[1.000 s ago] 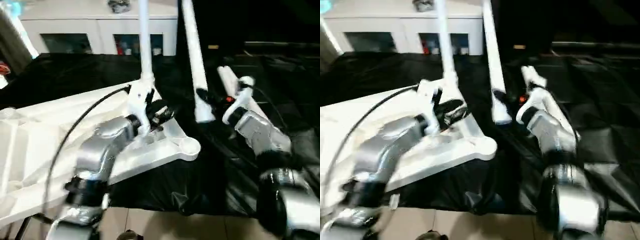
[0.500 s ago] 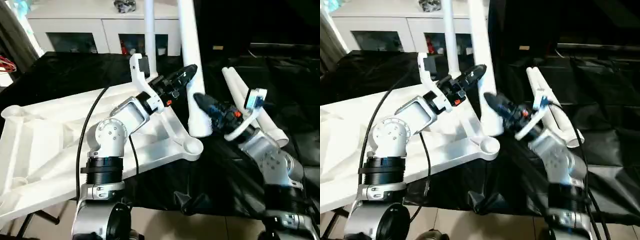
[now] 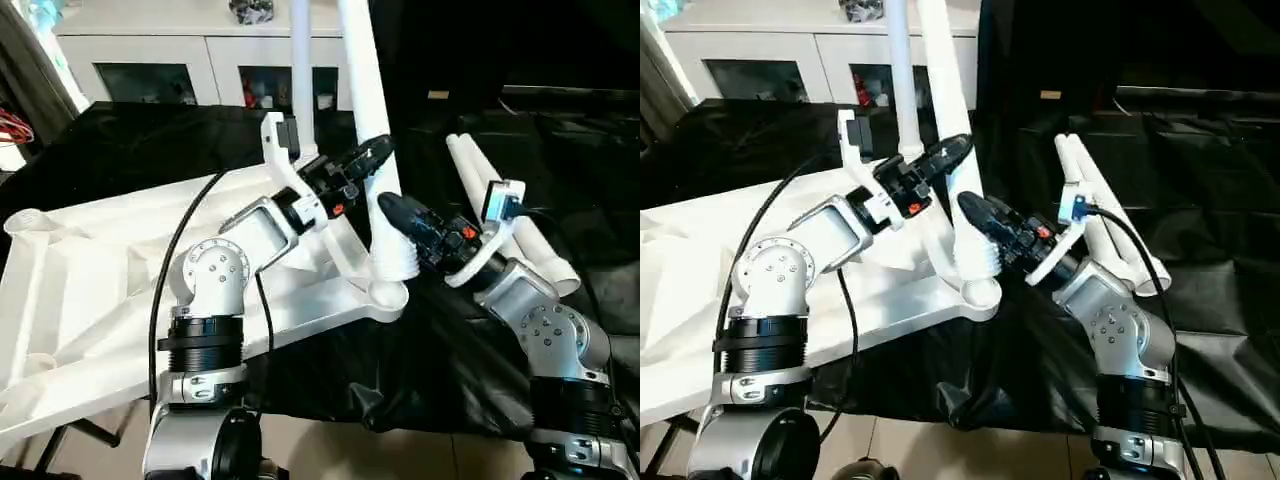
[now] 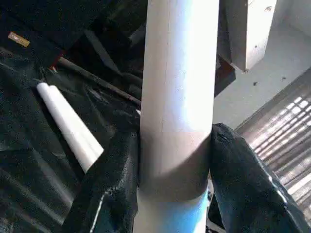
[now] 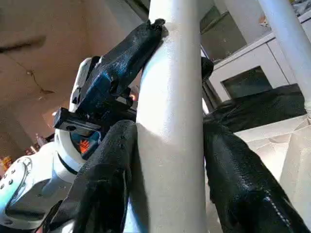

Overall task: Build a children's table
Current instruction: Pick table leg

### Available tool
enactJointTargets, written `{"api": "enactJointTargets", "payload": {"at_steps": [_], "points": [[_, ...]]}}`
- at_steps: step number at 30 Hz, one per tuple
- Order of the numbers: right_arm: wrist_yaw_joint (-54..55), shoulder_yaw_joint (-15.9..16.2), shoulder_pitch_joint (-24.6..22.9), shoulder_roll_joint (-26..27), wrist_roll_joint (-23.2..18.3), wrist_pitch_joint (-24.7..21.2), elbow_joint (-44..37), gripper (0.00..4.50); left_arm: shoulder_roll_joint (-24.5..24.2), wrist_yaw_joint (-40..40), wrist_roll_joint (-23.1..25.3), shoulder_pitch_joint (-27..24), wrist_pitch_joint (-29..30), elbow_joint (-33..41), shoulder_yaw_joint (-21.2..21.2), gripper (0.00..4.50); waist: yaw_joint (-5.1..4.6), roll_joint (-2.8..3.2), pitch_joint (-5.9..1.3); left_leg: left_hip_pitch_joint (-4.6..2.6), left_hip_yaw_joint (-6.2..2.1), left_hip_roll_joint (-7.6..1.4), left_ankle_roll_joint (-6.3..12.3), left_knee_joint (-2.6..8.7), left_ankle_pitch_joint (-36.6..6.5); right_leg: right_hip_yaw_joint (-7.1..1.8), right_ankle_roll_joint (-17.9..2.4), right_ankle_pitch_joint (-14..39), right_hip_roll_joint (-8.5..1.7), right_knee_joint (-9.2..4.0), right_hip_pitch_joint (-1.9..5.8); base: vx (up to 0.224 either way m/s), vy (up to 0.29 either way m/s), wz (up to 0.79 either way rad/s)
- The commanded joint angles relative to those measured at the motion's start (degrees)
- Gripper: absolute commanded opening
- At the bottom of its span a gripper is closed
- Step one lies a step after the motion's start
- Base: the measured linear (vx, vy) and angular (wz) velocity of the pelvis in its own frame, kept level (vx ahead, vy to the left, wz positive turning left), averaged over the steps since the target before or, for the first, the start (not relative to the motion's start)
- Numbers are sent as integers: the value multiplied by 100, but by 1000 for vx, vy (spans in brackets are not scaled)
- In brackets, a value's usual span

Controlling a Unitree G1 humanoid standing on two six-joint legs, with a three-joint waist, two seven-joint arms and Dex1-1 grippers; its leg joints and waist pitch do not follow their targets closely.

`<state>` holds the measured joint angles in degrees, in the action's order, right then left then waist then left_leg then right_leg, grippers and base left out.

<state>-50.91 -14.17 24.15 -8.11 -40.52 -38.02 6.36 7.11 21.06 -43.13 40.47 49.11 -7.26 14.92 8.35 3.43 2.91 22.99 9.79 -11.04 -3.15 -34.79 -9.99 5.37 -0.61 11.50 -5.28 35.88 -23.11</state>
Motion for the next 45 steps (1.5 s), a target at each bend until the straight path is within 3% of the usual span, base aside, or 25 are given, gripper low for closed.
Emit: {"api": "enactJointTargets", "payload": {"at_steps": [1, 13, 14, 15, 23, 34, 37, 45], "points": [[-19, 228, -36, -8, -26, -21, -273, 184, 16, -61, -55, 29, 60, 13, -29, 190, 7, -53, -445, -90, -71, -172, 262, 357, -584, -251, -961, 600, -324, -467, 347, 0, 0, 0], [139, 392, 32, -90, 186, 101, -259, 184, -23, 163, -24, -6, -221, 72, -183, 190, -7, -60, -439, -91, -69, -176, 236, 364, -612, -253, -972, 578, -325, -466, 350, 0, 0, 0], [163, 404, 57, -88, 205, 117, -243, 240, -51, 200, 21, 5, -302, 54, -197, 190, -9, -75, -444, -90, -68, -174, 247, 361, -574, -255, -972, 545, -326, -463, 355, 0, 0, 0], [191, 410, 108, -95, 208, 103, -218, 254, -125, 243, 130, 24, -404, 28, -249, 190, 3, -81, -439, -91, -75, -173, 260, 369, -571, -253, -946, 616, -329, -467, 350, 0, 0, 0], [261, 528, 363, -347, 227, -162, -279, 311, -445, 433, 493, 96, -809, -60, -380, 189, -12, -93, -445, -97, -68, -176, 235, 363, -486, -261, -909, 537, -324, -447, 350, 0, 0, 0], [455, 709, 787, -885, 382, -984, 141, 313, -792, 822, 908, 93, -1248, -163, -760, 189, -5, -103, -463, -107, -53, -171, 226, 337, -337, -270, -1026, 362, -324, -403, 355, 0, 0, 0], [267, 907, 991, -1134, 416, -1208, 275, 313, -903, 1044, 1048, 36, -1311, -158, -1006, 189, -3, -108, -466, -104, -49, -169, 223, 328, -309, -275, -1024, 313, -326, -390, 365, 0, 0, 0], [-65, 1213, 1346, -1333, 501, -1419, 614, 313, -948, 1235, 1090, -44, -1381, -98, -1215, 189, -3, -137, -466, -95, -40, -172, 277, 315, -298, -271, -1161, 285, -333, -376, 366, 0, 0, 0]]}}
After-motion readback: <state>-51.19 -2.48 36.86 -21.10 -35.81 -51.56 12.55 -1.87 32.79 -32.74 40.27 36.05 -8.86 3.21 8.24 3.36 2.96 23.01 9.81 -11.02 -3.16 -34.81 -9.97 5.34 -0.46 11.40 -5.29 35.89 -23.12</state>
